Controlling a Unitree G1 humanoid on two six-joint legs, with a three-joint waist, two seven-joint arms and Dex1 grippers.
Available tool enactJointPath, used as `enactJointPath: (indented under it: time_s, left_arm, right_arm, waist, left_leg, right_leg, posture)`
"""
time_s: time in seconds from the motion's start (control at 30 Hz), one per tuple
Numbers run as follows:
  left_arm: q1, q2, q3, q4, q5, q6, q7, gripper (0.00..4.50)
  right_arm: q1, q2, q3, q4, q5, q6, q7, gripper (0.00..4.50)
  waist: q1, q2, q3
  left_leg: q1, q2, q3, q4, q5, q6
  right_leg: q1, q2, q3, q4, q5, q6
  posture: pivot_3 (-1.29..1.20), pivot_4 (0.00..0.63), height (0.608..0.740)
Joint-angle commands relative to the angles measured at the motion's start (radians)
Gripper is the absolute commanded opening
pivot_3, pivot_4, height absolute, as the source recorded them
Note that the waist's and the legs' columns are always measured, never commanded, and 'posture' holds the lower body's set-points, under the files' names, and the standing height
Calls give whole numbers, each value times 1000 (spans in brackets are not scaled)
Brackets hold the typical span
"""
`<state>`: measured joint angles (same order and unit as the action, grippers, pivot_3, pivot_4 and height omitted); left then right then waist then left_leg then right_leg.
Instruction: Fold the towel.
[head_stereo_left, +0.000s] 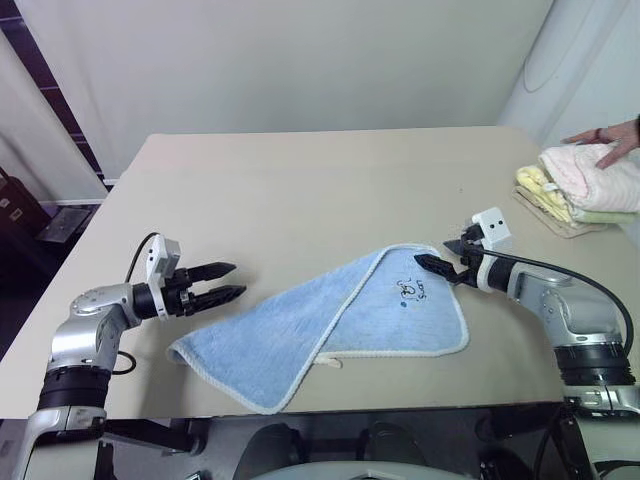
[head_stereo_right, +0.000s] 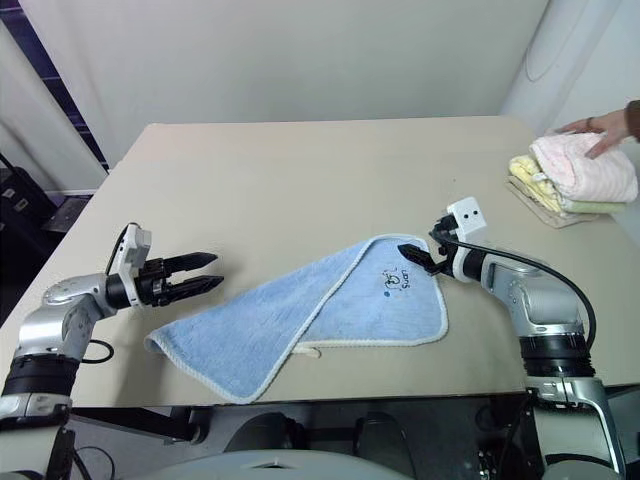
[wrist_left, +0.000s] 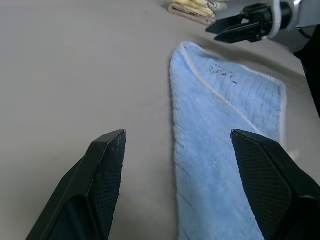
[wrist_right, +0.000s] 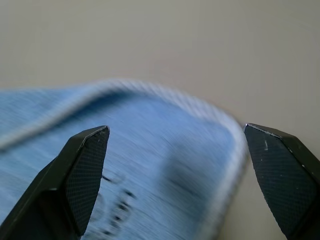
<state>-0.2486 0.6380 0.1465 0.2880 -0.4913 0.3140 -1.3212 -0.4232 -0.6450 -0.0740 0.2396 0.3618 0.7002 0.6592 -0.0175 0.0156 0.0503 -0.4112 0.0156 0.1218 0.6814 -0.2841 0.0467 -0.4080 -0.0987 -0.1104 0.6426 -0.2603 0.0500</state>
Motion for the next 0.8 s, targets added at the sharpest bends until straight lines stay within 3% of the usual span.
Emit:
enactJointPath:
  time_s: [0.03,0.27,0.47,0.8]
  left_arm:
    - [19,6,19,-71,-25,7,11,3525]
    - [53,-6,29,-107,-40,16,35,3525]
    - [79,2,36,-136,-55,28,45,3525]
    - [88,-3,18,-180,-60,43,79,3525]
  right_arm:
    - [-89,1,-5,152,-61,-81,-20,4485]
    - [-217,34,43,478,-153,-237,52,4485]
    - [-291,102,86,564,-205,-314,117,4485]
    - [-348,154,115,718,-297,-421,100,4485]
  waist:
    - [0,0,0]
    - [-3,0,0]
    - [-33,-1,0]
    - [-54,-2,-1]
  left_leg:
    - [0,0,1,0,0,0]
    - [1,0,6,0,2,1]
    - [3,1,10,1,2,2]
    - [5,3,12,0,2,-3]
  right_leg:
    - [0,0,1,1,0,0]
    - [1,0,4,5,0,0]
    - [1,1,8,7,1,3]
    - [1,2,8,9,2,2]
  posture:
    - [0,0,740]
    - [0,0,740]
    - [0,0,740]
    - [0,0,740]
